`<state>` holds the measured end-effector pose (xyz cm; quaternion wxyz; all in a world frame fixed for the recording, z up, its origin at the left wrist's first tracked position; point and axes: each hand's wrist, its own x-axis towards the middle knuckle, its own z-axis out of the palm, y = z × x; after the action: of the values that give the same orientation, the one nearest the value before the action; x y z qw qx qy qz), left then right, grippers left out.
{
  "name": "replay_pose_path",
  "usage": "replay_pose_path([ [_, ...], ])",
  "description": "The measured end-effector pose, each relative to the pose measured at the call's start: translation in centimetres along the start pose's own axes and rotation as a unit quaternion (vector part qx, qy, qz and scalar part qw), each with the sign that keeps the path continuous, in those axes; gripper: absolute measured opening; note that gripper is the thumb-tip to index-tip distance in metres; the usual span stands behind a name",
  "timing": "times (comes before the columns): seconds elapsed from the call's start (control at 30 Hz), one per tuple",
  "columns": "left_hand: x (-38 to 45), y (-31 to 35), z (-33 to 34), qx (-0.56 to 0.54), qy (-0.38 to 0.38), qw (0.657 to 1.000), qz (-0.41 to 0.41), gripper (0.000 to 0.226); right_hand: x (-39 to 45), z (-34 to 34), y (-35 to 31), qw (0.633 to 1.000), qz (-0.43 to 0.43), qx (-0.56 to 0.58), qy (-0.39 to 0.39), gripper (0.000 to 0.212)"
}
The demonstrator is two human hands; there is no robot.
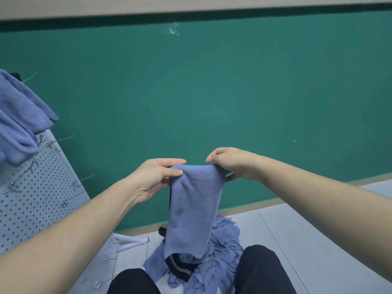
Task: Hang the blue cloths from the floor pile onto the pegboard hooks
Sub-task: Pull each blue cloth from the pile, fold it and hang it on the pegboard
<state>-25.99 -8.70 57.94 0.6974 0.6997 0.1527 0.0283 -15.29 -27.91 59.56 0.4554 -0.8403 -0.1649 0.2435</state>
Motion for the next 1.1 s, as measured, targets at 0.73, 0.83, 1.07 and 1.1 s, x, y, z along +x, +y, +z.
replay_pose_path([
  [0.73, -0.5, 1.7, -1.5, 0.299, 0.063, 0.945, 0.120, 0.043, 0.3, -0.4, -1.4, 0.998, -0.047, 0.035, -0.025, 0.006],
  [0.83, -0.6, 1.8, -1.5, 0.392, 0.073, 0.906, 0.143, 0.040, -0.3, -0.7, -1.5, 0.994, -0.077, -0.058, -0.048, 0.033],
  [1.07, -0.9, 2.4, -1.0, 0.490, 0.066, 0.856, 0.154, 0.026, -0.5, 0.1, -1.6, 0.950, -0.139, -0.280, 0.014, 0.010],
  [1.1, -0.9, 2.5, -1.0, 0.493, 0.068, 0.854, 0.152, 0.024, -0.6, 0.1, -1.7, 0.952, -0.139, -0.274, 0.016, 0.008],
])
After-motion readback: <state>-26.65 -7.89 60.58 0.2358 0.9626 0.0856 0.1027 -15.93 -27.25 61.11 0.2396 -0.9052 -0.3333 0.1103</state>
